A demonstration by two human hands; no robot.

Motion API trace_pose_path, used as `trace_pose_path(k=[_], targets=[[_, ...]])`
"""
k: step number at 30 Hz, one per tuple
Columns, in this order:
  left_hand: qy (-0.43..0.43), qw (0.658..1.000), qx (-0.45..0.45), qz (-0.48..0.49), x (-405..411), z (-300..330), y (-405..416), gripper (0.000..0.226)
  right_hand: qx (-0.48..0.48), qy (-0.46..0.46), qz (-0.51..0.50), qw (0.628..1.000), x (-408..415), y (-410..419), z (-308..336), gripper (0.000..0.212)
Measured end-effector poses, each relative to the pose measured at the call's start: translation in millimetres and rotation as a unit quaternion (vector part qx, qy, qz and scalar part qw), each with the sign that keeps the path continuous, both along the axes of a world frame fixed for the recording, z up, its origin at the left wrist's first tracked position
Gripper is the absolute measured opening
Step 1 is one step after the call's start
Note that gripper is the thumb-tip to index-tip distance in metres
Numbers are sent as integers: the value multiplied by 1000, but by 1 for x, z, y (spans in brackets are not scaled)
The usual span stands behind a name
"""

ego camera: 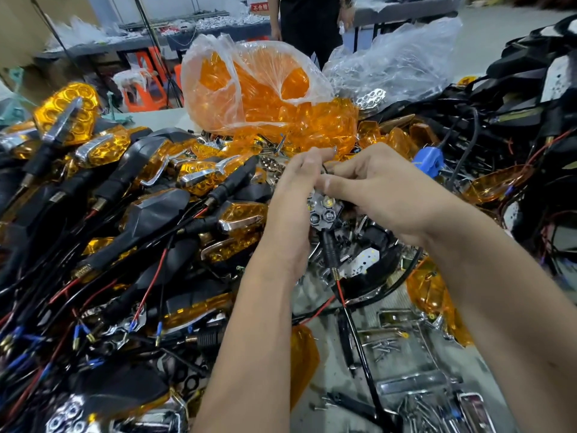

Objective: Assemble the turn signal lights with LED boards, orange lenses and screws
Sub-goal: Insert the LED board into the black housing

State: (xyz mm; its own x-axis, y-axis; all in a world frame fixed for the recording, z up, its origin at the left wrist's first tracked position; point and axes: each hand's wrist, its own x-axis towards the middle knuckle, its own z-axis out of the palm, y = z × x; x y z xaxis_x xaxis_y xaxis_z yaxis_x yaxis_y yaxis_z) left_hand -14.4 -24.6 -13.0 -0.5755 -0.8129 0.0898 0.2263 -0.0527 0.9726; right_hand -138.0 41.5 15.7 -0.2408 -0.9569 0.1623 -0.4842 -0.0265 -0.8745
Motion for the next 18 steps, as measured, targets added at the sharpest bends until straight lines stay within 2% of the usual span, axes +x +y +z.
trace_pose_path(k=[4,7,11,14,18], targets=[[3,999,37,25,-4,0,4,29,-19,-44,-40,998,8,-8,-9,31],[56,996,65,15,0,1,0,51,-43,-106,-89,990,14,-12,-18,14],[64,996,66,3,3,0,-2,55,-55,-115,-120,985,15,-10,-14,11],[97,993,74,-6,2,-2,-6,44,-11,-164,-69,984,13,-4,-6,5],[129,986,95,-40,5,-1,-8,35,15,-147,-72,986,18,-1,-2,8]])
